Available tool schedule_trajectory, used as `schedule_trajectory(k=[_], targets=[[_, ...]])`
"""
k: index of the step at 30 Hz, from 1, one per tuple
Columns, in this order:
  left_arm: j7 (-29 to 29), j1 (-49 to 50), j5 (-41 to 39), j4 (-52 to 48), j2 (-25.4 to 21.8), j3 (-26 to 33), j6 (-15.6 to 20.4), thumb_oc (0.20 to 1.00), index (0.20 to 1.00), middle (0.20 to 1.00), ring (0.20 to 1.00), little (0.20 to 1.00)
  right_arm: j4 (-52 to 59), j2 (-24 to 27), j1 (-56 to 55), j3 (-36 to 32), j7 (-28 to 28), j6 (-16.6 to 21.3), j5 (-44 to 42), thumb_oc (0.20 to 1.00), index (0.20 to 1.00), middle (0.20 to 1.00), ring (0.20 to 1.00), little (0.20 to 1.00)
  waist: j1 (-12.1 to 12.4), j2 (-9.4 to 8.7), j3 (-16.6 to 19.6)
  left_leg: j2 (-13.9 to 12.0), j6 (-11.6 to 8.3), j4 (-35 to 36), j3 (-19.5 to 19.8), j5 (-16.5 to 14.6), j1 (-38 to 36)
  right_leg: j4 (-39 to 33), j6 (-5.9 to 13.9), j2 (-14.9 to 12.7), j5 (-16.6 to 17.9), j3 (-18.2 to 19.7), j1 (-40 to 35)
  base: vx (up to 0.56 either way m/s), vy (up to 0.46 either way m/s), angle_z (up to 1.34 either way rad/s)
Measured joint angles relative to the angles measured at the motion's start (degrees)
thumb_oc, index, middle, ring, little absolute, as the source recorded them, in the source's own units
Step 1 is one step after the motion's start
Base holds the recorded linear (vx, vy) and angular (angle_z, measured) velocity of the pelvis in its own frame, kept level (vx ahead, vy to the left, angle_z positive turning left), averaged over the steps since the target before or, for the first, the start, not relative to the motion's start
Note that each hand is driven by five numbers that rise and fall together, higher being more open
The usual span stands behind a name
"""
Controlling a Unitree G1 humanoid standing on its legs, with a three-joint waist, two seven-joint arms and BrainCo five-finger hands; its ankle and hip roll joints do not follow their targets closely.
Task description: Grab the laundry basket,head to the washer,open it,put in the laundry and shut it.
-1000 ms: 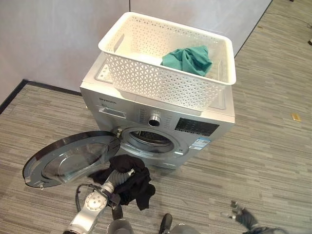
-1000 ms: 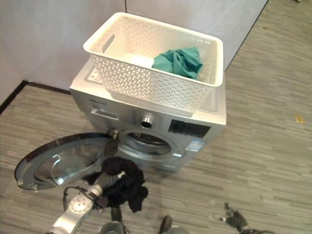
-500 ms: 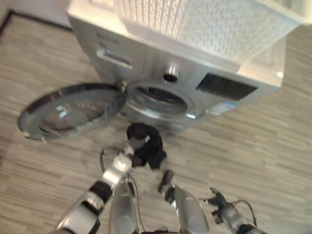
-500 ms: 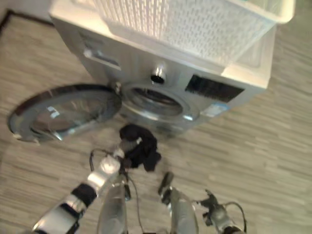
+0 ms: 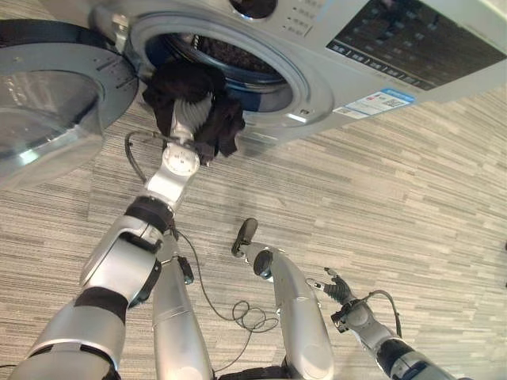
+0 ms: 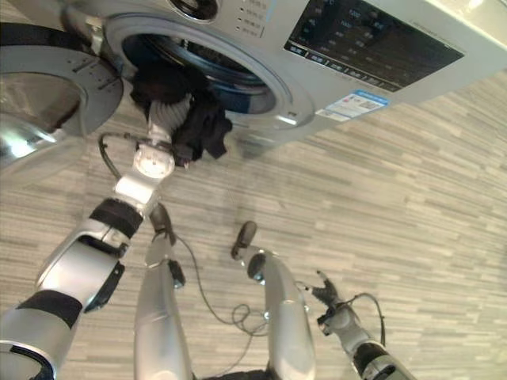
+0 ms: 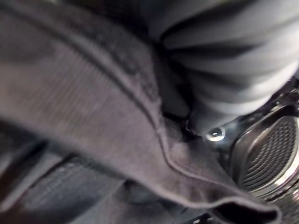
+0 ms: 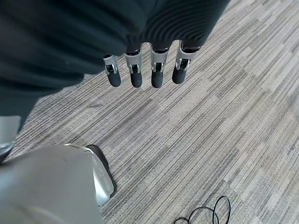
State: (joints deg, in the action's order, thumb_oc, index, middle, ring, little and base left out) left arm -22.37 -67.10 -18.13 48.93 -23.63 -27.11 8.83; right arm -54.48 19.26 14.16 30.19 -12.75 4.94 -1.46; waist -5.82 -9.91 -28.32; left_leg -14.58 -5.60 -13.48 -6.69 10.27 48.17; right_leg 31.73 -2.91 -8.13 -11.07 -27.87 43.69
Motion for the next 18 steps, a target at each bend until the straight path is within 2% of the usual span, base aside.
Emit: schedule_trajectory(k=[2, 6, 10, 14, 15, 16, 17, 18], targets=[[-0.13, -5.81, -1.04, 0.12, -0.56, -0.76, 0.68, 0.2, 0.2, 0.2, 0.2, 0.2, 0.26, 0.22, 0.72, 0.2, -0.46, 0.75, -0.01, 1.0, 1.0, 1.0, 1.0, 1.0, -0.41, -0.24, 0.03, 0.06, 0.09, -0.31, 0.12, 0.06, 3.29, 0.45, -0.06, -0.12, 0.37, -0.03, 3.21, 0.0, 0.0, 0.0], [-0.39, -12.58, -1.96, 4.72, -3.43, -2.73, 0.93, 0.2, 0.2, 0.2, 0.2, 0.2, 2.0, 0.1, 1.38, 0.37, -0.78, 1.21, -0.01, 1.0, 1.0, 1.0, 1.0, 1.0, -2.57, -0.91, -0.13, 0.2, 0.51, -0.35, -0.42, -0.12, 5.13, -0.27, 0.21, -0.27, 0.94, 0.53, 5.18, 0.01, 0.002, -0.05], [-0.35, -19.12, -12.73, 7.73, -5.1, 0.6, 1.44, 0.2, 0.2, 0.2, 0.2, 0.2, 4.44, 0.29, 1.37, 0.18, -0.83, 1.58, -0.32, 1.0, 1.0, 1.0, 1.0, 1.0, -4.0, -1.07, -0.09, -0.03, 0.55, -0.33, -0.57, -0.09, 7.59, -1.14, 0.3, -0.03, 1.6, 0.71, 7.54, 0.03, -0.012, -0.03], [-0.02, -27.04, -27.05, 13.15, -5.11, 3.07, 3.23, 0.2, 0.2, 0.2, 0.2, 0.2, 6.86, 1.03, 1.89, -0.3, -0.99, 1.49, -1.27, 1.0, 1.0, 1.0, 1.0, 1.0, -5.32, -1.56, 0.17, -0.22, 0.67, -0.18, -1.95, -0.17, 8.96, -1.77, 0.45, 0.09, 2.36, 1.91, 9.71, 0.03, 0.004, -0.1], [-0.01, -31.37, -29.92, 14.07, -7.04, 3.02, 3.25, 0.2, 0.2, 0.2, 0.2, 0.2, 9.51, 2.51, 2.68, -0.59, -1.02, 1.44, -1.25, 1.0, 1.0, 1.0, 1.0, 1.0, -6.48, -1.65, 0.15, -0.27, 0.69, -0.18, -2.39, -0.16, 9.82, -2.47, 0.49, 0.27, 3.28, 2.5, 10.81, 0.04, 0.018, -0.31], [0.29, -35.93, -32.74, 15.3, -8.62, 2.03, 4.91, 0.2, 0.2, 0.2, 0.2, 0.2, 12.22, 4.27, 3.84, -2.81, -2.02, 1.59, -1.27, 1.0, 1.0, 1.0, 1.0, 1.0, -7.59, -1.68, 0.14, -0.31, 0.74, -0.22, -3.17, -0.17, 10.77, -3.23, 0.84, 0.41, 4.42, 3.56, 12.23, 0.04, -0.003, -0.32], [-0.04, -36.44, -33.95, 15.26, -8.6, 2.14, 5.79, 0.2, 0.2, 0.2, 0.2, 0.2, 14.87, 5.96, 4.3, -3.61, -2.75, 0.93, -1.5, 1.0, 1.0, 1.0, 1.0, 1.0, -7.76, -1.8, 0.06, -0.34, 0.74, -0.24, -3.36, -0.17, 10.9, -3.81, 0.8, 0.56, 5.0, 4.0, 12.58, 0.05, -0.008, -0.33], [-1.18, -38.78, -37.11, 14.04, -8.49, 1.56, 6.01, 0.2, 0.2, 0.2, 0.2, 0.2, 22.99, 9.19, 3.34, -5.37, -2.81, 1.09, -1.74, 1.0, 1.0, 1.0, 1.0, 1.0, -7.9, -1.99, 0.02, -0.71, 0.8, -0.21, -3.4, -0.11, 11.89, -5.12, 0.83, 1.35, 6.18, 4.4, 13.31, 0.04, -0.028, -0.22]])
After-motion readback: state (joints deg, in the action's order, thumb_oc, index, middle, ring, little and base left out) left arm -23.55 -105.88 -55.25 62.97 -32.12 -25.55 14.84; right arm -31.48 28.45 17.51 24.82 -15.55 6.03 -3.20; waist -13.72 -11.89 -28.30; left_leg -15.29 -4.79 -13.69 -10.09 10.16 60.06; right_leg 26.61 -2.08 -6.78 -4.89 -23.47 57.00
